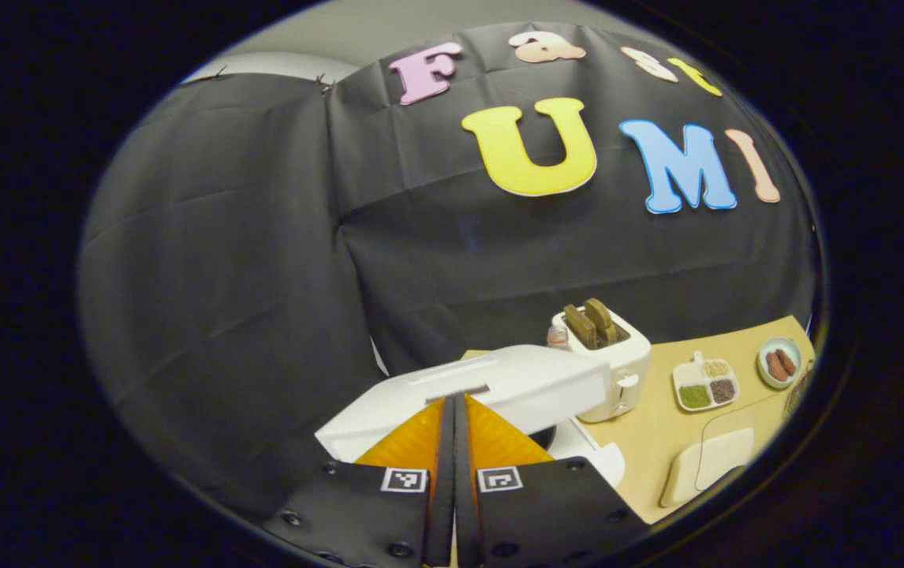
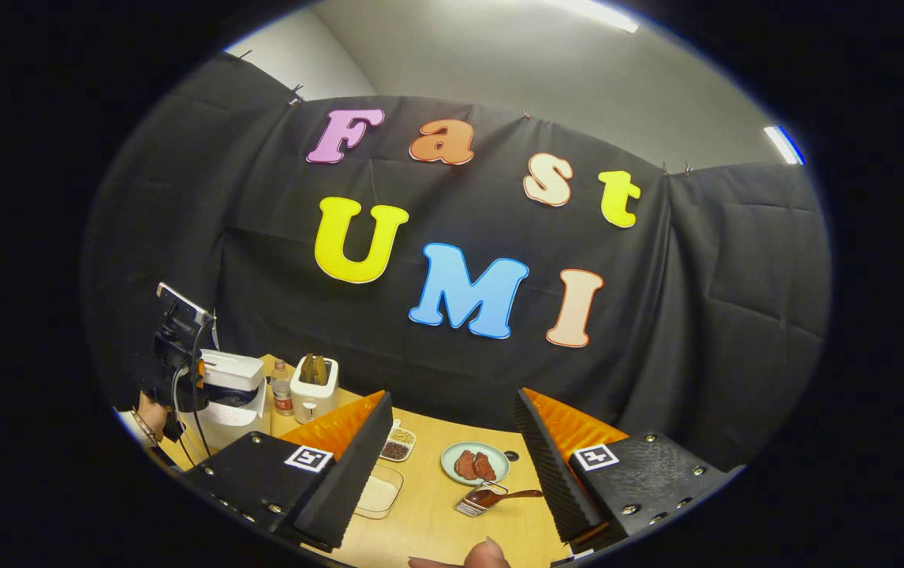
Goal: Close the left gripper, press the button to open the rice cooker; take a wooden spoon from the chopstick holder with the right hand, scoop a spoonful of rice and pour it into the rice cooker, then put the wooden spoon back into the chopstick holder.
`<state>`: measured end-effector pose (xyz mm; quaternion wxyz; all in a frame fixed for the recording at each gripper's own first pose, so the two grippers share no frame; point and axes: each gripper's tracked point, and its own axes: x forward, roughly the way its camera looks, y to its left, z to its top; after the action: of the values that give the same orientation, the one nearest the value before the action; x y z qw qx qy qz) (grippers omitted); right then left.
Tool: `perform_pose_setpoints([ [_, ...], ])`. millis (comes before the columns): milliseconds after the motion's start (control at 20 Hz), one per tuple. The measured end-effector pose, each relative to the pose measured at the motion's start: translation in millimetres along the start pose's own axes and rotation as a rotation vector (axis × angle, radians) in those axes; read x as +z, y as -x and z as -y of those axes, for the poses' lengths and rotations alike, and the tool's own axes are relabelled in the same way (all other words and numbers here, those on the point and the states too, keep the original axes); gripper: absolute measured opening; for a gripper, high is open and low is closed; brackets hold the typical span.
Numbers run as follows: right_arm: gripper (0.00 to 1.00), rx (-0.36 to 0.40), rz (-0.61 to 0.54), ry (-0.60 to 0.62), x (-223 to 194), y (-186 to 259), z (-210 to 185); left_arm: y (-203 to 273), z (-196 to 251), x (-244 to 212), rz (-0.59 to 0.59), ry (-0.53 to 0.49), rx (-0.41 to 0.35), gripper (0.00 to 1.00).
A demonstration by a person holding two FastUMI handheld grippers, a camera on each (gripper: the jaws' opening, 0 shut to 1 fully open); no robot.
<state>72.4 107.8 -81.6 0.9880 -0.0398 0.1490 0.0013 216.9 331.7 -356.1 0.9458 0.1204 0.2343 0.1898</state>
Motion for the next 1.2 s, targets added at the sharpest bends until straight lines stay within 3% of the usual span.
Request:
perform_pose_setpoints([
  [300, 0.95, -0.024, 0.015, -0.020, -4.1, 13.2, 18.8, 17.8, 4.7, -40.4, -0.086, 0.081, -0.017, 0.10],
  [600, 0.95, -0.053, 0.018, -0.085, -7.8, 28.3, 44.7, 29.4, 16.9, -85.6, -0.192, 0.029, -0.018, 0.10],
  [1000, 0.95, -0.137, 0.039, -0.109, -25.8, 28.3, 91.8, 80.1, 30.8, -51.3, -0.094, 0.079, -0.082, 0.10],
  [1200, 0.95, -0.123, 0.020, -0.138, -55.0, 9.9, 117.6, 119.3, 36.2, -35.4, -0.065, 0.132, -0.089, 0.17],
])
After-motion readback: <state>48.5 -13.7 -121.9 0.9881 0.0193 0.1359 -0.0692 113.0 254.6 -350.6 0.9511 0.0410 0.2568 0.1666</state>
